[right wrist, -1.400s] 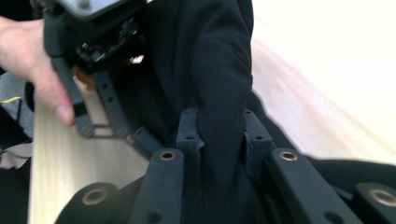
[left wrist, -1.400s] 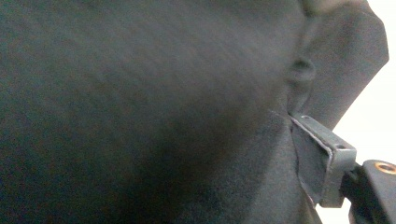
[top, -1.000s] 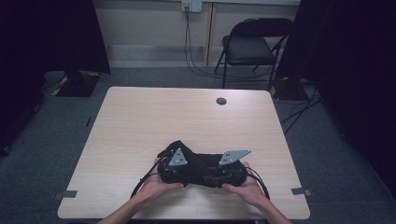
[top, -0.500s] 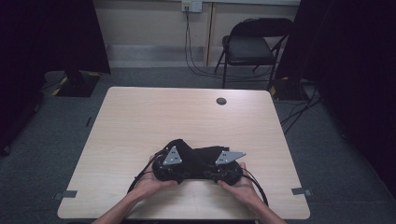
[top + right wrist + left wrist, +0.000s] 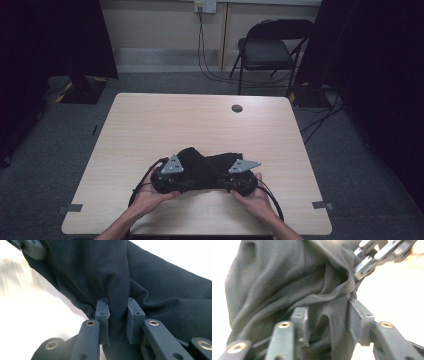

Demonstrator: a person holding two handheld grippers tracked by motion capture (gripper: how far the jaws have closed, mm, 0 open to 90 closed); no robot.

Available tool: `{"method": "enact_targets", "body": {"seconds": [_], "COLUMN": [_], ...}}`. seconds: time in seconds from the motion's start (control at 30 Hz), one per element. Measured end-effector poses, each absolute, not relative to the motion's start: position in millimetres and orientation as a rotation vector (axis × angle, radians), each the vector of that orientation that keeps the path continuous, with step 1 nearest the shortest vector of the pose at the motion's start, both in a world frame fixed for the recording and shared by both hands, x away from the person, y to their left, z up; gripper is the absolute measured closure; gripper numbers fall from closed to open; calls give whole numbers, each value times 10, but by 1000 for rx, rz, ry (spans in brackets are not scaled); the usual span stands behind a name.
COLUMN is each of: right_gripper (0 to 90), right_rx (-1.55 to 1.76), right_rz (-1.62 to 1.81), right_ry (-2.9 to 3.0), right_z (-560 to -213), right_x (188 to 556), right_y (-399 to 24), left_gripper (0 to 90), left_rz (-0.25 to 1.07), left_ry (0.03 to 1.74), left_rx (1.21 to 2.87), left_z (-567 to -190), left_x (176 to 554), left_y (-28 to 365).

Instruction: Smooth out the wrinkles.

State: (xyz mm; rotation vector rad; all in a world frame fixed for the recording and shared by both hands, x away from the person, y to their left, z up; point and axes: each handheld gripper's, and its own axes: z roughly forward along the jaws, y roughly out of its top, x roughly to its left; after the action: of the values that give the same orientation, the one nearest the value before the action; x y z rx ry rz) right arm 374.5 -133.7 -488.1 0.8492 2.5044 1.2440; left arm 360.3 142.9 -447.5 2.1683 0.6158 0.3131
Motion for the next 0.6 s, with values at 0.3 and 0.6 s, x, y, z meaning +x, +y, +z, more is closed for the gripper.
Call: {"method": "enact_targets", "body": {"seconds": [0.3,0.6], "right_gripper": [748,564], "right_rx": [940,869], "right_rz": [1257,1274], "right_ry": [2462,2491], "right_z": [-4892,-4852], "right_x": [3828,3761], "right_y": [-1355,-1299], "left_gripper": [553,495], "left_rz": [273,229], "left_ry": [619,596], "left_rx": [2024,1998], "left_z": [-4202,-4038], "left_x": [3517,3628], "left_y": [1571,1256]}}
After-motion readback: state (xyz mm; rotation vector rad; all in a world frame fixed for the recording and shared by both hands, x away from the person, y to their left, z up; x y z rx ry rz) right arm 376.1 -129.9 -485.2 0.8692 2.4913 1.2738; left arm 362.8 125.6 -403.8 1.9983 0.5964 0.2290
